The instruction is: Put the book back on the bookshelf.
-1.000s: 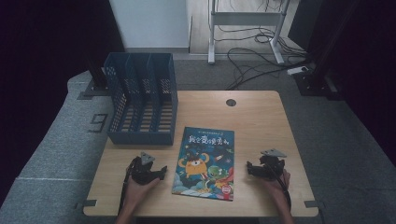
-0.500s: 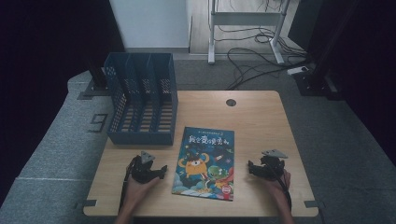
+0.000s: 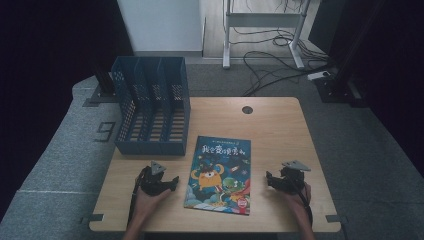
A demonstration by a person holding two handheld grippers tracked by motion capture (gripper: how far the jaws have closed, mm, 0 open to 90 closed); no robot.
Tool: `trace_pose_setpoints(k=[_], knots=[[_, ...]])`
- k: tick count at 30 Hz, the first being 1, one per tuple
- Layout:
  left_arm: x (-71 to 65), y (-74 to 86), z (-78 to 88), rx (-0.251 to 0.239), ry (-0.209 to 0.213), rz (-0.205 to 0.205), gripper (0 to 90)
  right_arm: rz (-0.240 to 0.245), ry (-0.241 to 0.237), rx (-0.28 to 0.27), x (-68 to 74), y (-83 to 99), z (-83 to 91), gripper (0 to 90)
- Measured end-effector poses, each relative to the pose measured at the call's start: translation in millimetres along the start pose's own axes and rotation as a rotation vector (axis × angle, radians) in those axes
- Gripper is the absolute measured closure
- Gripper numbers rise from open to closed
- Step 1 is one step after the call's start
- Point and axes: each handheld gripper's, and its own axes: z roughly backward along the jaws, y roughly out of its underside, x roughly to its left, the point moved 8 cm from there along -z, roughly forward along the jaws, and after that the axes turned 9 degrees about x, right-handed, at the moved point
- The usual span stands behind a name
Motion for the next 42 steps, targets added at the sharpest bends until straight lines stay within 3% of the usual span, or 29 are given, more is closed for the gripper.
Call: trace_pose_setpoints(k=[10, 21, 30, 42], knots=[[-1.3, -3.1, 0.6, -0.013, 0.000, -0.013, 21.9, 0.007, -0.022, -0.020, 6.5, -3.8, 5.9, 17.1], [-7.4, -11.1, 8.8, -0.060, 0.031, 0.001, 21.2, 0.037, -0.066, -0.050, 30.6, -14.0, 12.4, 18.8], [-8.0, -9.5, 5.8, -0.032, 0.028, 0.018, 21.8, 0.058, -0.102, -0.074, 50.7, -22.5, 16.6, 19.0], [-6.7, -10.4, 10.1, -0.040, 0.031, 0.039, 22.5, 0.101, -0.130, -0.078, 75.6, -27.3, 13.8, 19.2]])
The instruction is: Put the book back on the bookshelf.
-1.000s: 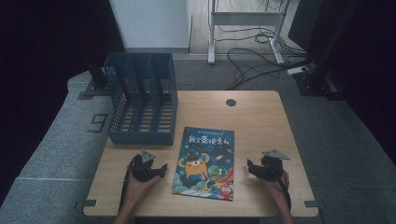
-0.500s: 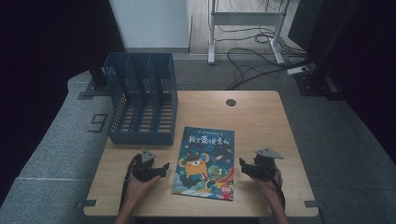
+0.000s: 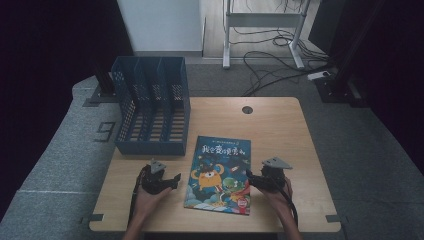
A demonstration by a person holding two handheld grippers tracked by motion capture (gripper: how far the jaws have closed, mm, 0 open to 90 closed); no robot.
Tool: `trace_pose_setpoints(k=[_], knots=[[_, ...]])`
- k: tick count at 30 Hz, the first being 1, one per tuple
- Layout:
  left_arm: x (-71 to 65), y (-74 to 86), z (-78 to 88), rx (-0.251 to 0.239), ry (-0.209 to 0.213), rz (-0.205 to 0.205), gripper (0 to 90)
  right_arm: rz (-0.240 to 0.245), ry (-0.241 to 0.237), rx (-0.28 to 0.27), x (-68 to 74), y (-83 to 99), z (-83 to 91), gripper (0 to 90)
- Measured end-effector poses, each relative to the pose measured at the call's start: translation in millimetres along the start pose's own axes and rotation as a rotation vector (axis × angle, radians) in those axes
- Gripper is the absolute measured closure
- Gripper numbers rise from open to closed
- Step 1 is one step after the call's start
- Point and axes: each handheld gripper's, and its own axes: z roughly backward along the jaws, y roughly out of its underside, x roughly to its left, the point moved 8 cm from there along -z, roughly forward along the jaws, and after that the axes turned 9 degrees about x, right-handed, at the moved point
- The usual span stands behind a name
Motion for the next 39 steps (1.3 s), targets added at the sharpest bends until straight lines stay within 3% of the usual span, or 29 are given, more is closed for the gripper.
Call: trace_pose_setpoints(k=[6, 14, 26, 29, 39], knots=[[1.8, -3.1, 8.9, -0.019, 0.035, 0.034, 24.0, 0.021, -0.009, 0.022, 12.5, -0.9, -5.8, 19.3], [-7.9, -0.8, 6.2, -0.005, 0.065, 0.018, 23.3, 0.036, -0.035, 0.057, 32.6, -0.3, -25.2, 18.7], [-19.1, -0.4, 0.0, -0.013, 0.074, -0.003, 23.4, 0.037, -0.054, 0.061, 35.1, 3.0, -27.0, 18.8], [-25.2, -0.1, -2.2, -0.011, 0.108, -0.003, 23.4, 0.046, -0.061, 0.078, 40.1, 5.7, -29.3, 18.4], [-39.6, -0.6, -4.8, -0.004, 0.120, -0.034, 23.2, 0.053, -0.042, 0.116, 41.1, 10.3, -35.3, 16.0]])
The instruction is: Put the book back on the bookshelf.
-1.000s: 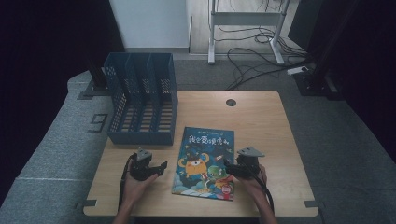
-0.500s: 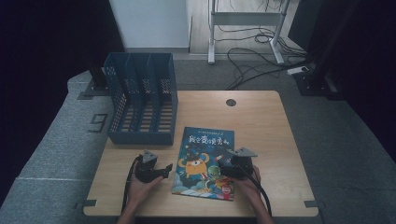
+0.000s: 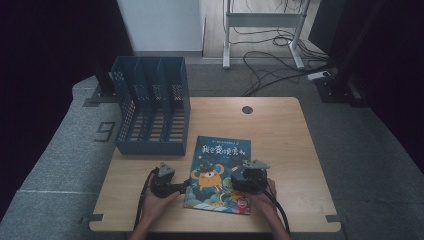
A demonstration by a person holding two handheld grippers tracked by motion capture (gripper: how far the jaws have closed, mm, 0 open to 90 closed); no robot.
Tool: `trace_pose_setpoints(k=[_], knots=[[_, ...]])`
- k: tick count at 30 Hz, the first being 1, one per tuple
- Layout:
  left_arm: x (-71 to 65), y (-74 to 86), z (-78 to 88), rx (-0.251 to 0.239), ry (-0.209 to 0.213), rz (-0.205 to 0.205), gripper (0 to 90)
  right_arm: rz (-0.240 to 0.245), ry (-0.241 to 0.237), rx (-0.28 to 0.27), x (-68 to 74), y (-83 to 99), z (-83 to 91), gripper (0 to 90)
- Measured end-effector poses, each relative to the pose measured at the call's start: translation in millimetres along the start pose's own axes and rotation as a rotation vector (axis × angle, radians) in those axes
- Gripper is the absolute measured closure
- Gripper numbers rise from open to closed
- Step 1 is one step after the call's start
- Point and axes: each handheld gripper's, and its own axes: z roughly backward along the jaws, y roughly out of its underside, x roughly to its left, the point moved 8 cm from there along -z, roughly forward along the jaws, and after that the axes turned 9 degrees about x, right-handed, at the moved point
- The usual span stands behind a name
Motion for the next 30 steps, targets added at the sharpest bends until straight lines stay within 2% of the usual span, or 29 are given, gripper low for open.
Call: trace_pose_setpoints(k=[8, 21, 23, 30], knots=[[-22.5, 1.1, -11.4, 0.034, 0.036, -0.054, 22.4, -0.003, -0.005, -0.002, -0.3, 0.4, -0.3, 16.0], [-43.2, -0.1, -20.7, 0.043, 0.070, -0.086, 22.4, -0.001, -0.006, -0.009, -0.8, 1.2, -0.1, 16.6], [-44.7, -0.4, -21.4, 0.045, 0.059, -0.093, 21.1, -0.001, -0.006, -0.010, -0.8, 1.2, -0.1, 16.6], [-44.5, -0.7, -21.4, 0.046, 0.061, -0.082, 21.0, 0.003, -0.003, -0.018, -2.0, 1.0, 0.9, 20.1]])
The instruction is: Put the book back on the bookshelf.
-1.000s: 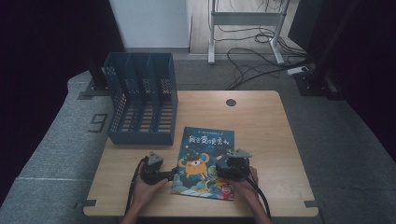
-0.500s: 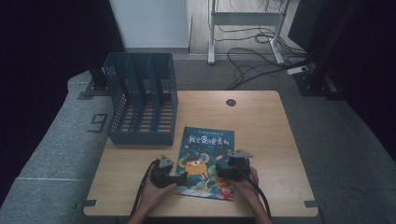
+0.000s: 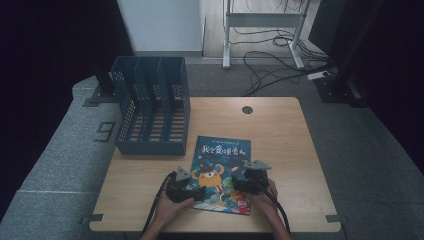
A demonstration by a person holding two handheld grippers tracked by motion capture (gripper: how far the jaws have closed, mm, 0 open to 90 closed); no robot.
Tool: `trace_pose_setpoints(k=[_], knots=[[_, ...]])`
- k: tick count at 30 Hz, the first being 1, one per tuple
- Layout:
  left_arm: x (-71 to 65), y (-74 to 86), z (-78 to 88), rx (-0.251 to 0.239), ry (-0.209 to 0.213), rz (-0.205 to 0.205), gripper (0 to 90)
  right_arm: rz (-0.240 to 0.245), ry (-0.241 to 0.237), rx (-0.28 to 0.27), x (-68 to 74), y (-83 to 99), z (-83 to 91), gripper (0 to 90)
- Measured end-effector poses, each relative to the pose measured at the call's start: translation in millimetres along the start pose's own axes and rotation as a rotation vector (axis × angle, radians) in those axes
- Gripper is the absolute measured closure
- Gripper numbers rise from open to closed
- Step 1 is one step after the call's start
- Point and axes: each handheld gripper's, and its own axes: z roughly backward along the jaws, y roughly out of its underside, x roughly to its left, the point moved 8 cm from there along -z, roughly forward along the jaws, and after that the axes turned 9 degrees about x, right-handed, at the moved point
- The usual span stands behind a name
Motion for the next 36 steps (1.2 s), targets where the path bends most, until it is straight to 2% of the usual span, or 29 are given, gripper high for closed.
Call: trace_pose_setpoints(k=[9, 16, 20, 25, 30, 36], knots=[[-0.9, 1.1, 1.4, 0.007, -0.002, 0.012, 22.5, -0.019, -0.003, -0.007, -1.2, -0.5, 0.8, 22.3], [-0.8, 1.4, 1.9, 0.003, 0.006, 0.015, 22.7, -0.087, -0.054, -0.003, -5.4, -3.1, 2.4, 23.5], [-0.4, 1.6, 2.0, 0.002, 0.008, 0.014, 22.8, -0.098, -0.056, 0.027, -6.7, -0.7, -0.9, 22.8], [-0.3, 1.6, 2.1, 0.001, 0.012, 0.015, 22.8, -0.113, -0.074, 0.026, -7.7, -1.2, 0.0, 23.4], [-0.3, 1.6, 2.1, 0.000, 0.011, 0.014, 22.7, -0.163, -0.119, 0.017, -10.0, -2.8, 2.1, 23.8], [-0.4, 1.7, 2.0, 0.000, 0.008, 0.013, 22.6, -0.174, -0.138, 0.003, -10.2, -4.7, 4.5, 23.8]])
